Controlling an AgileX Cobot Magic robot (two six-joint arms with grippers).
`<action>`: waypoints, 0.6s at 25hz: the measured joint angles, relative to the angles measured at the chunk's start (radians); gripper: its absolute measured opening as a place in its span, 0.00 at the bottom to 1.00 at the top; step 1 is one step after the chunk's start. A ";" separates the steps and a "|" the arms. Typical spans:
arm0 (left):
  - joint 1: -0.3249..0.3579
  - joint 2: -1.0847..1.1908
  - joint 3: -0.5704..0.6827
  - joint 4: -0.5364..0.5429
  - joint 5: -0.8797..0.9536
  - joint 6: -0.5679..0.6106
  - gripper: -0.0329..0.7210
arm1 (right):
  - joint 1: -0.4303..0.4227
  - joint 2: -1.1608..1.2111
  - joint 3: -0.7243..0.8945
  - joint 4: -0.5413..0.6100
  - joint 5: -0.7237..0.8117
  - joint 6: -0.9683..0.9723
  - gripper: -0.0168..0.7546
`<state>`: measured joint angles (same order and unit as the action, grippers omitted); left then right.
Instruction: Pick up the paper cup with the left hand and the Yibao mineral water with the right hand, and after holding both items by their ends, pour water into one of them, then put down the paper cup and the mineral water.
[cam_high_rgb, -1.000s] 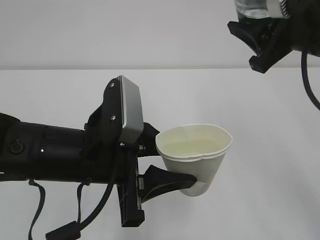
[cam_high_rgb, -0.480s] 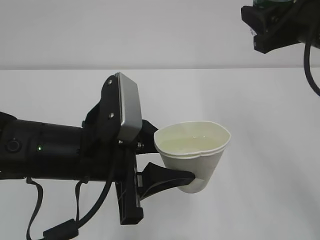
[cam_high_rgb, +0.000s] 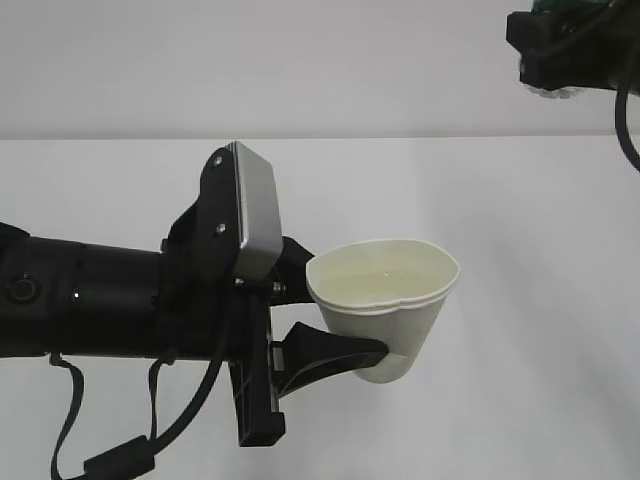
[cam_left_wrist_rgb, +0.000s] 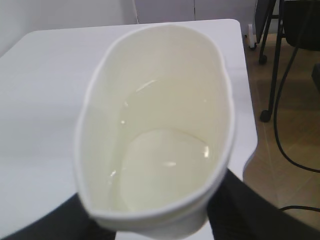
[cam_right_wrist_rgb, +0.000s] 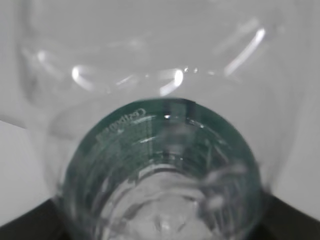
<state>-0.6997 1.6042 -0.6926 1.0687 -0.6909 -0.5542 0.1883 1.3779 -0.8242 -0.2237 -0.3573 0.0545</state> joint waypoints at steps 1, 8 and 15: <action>0.000 0.000 0.000 0.000 0.000 0.000 0.52 | 0.000 0.000 0.000 0.017 0.000 -0.005 0.61; 0.000 -0.002 0.000 0.000 0.000 0.000 0.52 | 0.000 0.000 0.000 0.172 0.025 -0.123 0.61; 0.000 -0.002 0.000 -0.001 0.002 0.000 0.52 | 0.000 0.000 0.000 0.224 0.036 -0.198 0.61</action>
<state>-0.6997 1.6020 -0.6926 1.0680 -0.6891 -0.5542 0.1883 1.3779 -0.8242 0.0000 -0.3214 -0.1434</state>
